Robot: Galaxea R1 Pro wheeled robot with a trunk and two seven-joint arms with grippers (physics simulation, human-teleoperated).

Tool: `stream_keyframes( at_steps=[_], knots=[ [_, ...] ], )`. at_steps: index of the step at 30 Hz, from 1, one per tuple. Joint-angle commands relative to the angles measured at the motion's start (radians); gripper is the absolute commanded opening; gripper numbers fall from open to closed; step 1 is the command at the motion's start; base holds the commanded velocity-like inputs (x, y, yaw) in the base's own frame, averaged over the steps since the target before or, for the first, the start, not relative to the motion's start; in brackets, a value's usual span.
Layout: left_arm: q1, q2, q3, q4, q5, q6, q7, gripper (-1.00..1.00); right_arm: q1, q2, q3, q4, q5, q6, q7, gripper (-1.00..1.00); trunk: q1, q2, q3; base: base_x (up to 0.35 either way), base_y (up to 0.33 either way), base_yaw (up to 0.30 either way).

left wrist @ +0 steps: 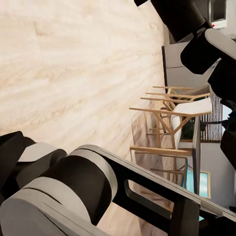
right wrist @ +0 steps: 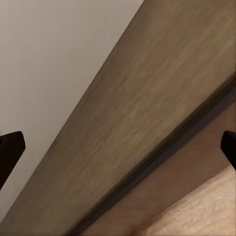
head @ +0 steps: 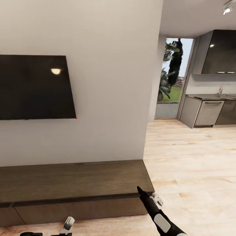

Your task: Place each of the two pumpkins and all three candles from the living room inside a cabinet in the living room (use any cabinet), then make sure every cabinet is closed, and position the cauldron so it is next to a table in the living room.

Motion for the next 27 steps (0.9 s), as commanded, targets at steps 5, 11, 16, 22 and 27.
stream_keyframes(
  at_steps=[5, 11, 16, 22, 27],
  knots=[
    [0.000, 0.001, 0.000, 0.001, 0.004, 0.010, -0.001, 1.00, -0.001, 0.000, 0.002, 0.003, -0.007, -0.004, 0.004, 1.00, 0.000, -0.001, -0.001, 0.010, 0.146, 0.000],
    [0.000, 0.000, 0.000, 0.001, 0.004, 0.010, -0.001, 1.00, -0.001, 0.000, 0.002, 0.003, -0.007, -0.004, 0.004, 1.00, 0.000, -0.001, -0.001, 0.041, 0.212, 0.000],
    [0.000, 0.001, 0.000, 0.001, 0.005, 0.011, -0.002, 1.00, -0.001, 0.000, 0.002, 0.005, -0.007, -0.004, 0.004, 1.00, 0.000, -0.001, -0.001, 0.012, 0.031, 0.000],
    [0.000, 0.001, 0.000, 0.001, 0.005, 0.011, -0.002, 1.00, -0.001, 0.000, 0.002, 0.006, -0.007, -0.004, 0.004, 1.00, 0.000, -0.001, -0.001, 0.139, 0.083, 0.000],
    [0.000, 0.001, 0.001, 0.001, 0.011, 0.012, -0.003, 1.00, -0.001, 0.000, 0.002, 0.006, -0.007, -0.004, 0.004, 1.00, 0.000, -0.001, -0.001, 0.018, 0.012, 0.000]
  ],
)
